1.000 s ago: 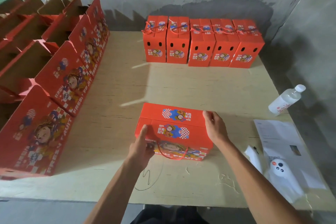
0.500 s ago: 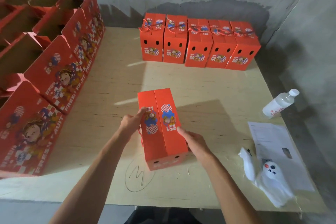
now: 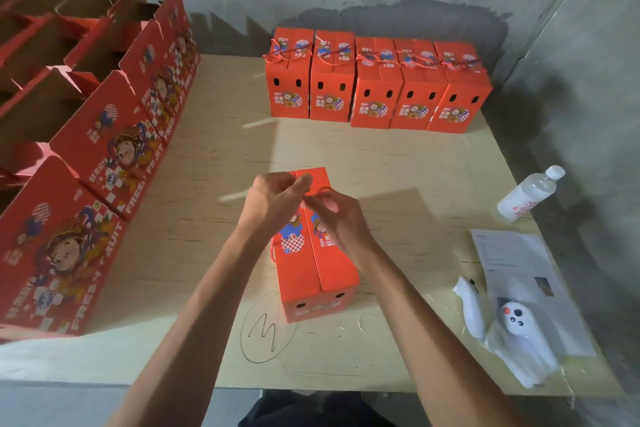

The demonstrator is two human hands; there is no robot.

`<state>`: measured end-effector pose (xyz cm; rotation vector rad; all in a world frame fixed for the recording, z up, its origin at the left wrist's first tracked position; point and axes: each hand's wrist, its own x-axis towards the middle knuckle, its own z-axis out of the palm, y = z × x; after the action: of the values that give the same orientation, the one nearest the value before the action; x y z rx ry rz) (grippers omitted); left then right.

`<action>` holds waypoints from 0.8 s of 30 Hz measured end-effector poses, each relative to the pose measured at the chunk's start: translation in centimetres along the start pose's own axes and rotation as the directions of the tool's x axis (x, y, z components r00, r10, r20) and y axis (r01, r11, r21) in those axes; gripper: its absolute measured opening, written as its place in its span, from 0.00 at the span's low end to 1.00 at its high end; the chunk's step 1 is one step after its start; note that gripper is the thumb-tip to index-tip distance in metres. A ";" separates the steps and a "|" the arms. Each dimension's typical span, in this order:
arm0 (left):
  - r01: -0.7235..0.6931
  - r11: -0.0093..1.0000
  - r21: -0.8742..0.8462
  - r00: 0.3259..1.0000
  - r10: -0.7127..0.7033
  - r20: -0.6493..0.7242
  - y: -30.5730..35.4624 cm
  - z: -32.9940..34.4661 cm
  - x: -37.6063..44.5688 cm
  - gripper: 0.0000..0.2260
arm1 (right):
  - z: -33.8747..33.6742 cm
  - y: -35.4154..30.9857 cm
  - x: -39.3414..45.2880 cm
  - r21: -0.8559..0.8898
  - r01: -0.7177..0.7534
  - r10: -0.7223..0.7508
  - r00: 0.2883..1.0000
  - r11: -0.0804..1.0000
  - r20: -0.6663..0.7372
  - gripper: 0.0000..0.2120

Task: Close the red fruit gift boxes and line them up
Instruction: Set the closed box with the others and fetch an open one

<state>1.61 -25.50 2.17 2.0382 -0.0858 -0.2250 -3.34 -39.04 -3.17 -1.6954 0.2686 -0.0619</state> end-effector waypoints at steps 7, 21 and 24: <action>-0.141 0.973 0.181 0.975 0.169 -0.146 -0.2 -0.2 -1.3 0.08 | 1.8 -2.6 0.1 0.055 -0.115 0.105 0.980 0.992 0.171 0.14; 0.024 0.994 -0.103 0.980 -0.043 -0.192 -5.1 -3.7 0.4 0.17 | 7.5 -8.8 6.1 0.035 -0.053 0.045 0.978 0.998 0.201 0.15; 0.020 0.999 0.037 0.970 -0.010 -0.244 -5.3 -3.8 0.8 0.23 | 8.4 -10.6 8.0 0.041 -0.032 0.023 0.978 0.999 0.209 0.13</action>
<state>2.98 -19.87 -0.92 2.0905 0.0794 0.0199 7.54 -31.35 5.08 -1.6388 0.1323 0.1298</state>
